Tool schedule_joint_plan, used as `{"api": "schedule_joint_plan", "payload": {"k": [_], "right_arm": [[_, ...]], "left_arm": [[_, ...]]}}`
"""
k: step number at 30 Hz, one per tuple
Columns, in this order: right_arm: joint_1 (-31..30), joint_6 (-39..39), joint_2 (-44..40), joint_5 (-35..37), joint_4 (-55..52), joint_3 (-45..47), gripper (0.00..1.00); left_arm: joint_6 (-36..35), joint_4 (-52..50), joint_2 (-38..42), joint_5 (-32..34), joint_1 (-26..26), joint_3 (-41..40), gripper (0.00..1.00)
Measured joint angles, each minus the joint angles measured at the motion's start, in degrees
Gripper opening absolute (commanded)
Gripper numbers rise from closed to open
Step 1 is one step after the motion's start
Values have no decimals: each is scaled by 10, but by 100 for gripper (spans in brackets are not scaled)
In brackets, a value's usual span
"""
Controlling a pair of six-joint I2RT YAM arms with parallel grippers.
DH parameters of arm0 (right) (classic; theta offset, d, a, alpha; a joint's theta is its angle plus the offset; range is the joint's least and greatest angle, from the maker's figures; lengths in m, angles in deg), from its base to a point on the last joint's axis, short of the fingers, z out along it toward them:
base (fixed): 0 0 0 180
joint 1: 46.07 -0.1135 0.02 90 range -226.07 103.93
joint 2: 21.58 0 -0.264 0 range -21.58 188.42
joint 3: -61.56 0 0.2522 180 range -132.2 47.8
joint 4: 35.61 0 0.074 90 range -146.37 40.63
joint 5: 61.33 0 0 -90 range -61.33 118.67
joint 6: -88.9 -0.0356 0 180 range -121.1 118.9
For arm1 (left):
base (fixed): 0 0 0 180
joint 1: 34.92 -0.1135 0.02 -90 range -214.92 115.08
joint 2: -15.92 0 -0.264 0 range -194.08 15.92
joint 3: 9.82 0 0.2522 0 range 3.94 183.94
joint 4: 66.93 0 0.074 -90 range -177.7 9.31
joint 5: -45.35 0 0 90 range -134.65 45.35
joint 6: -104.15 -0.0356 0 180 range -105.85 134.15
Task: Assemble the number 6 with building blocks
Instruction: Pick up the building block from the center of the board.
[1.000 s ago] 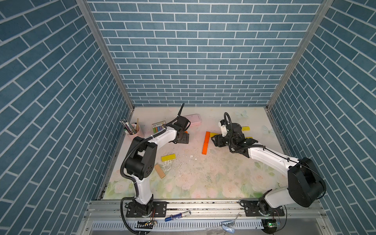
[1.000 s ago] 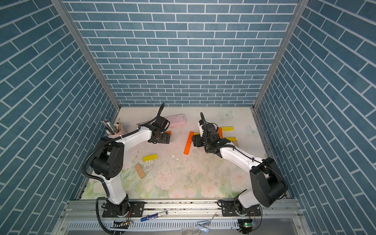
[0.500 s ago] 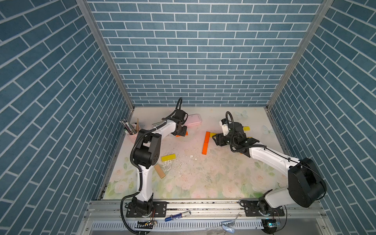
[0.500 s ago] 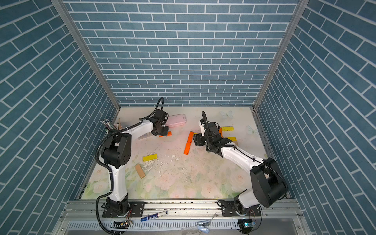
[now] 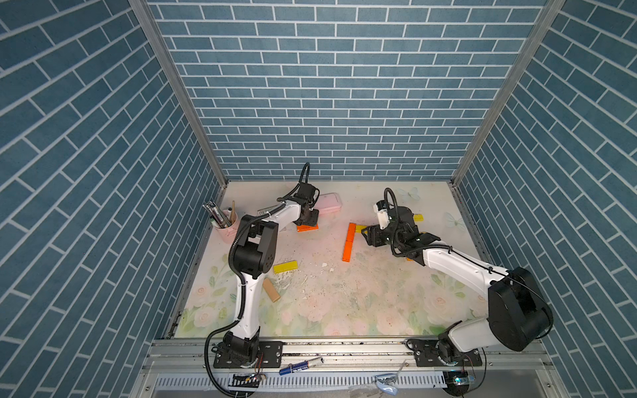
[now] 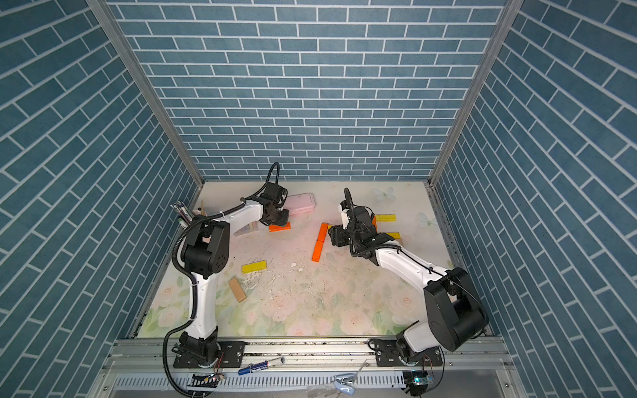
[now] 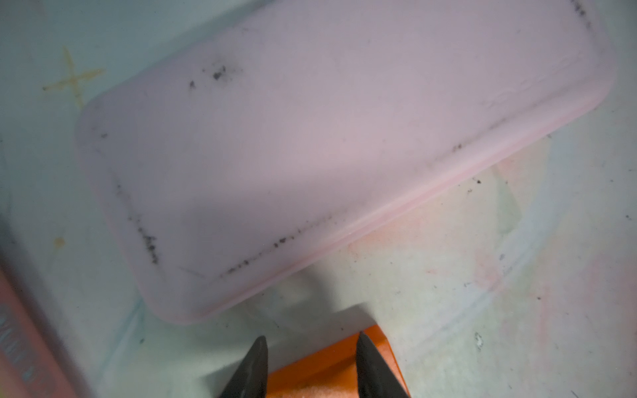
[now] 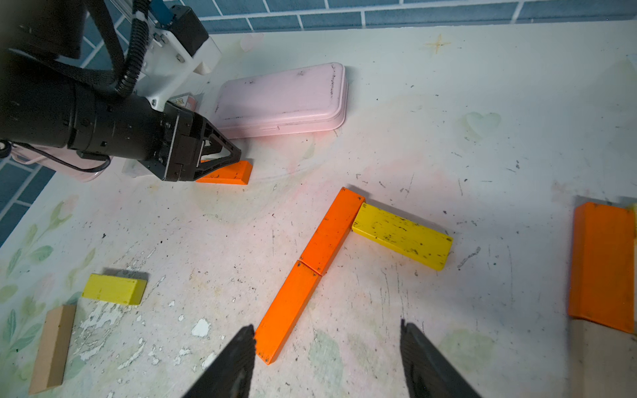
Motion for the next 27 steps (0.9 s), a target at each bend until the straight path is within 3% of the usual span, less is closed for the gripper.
{"api": "schedule_joint_plan", "payload": {"k": [10,27], "right_arm": [[1,0,0,-1,-1,0,67],[1,-1,-57,-5,2,42,67]], "left_arm": [[19,2,12,-36,-2,-22,41],[50,11,135,-86,6,-192,43]]}}
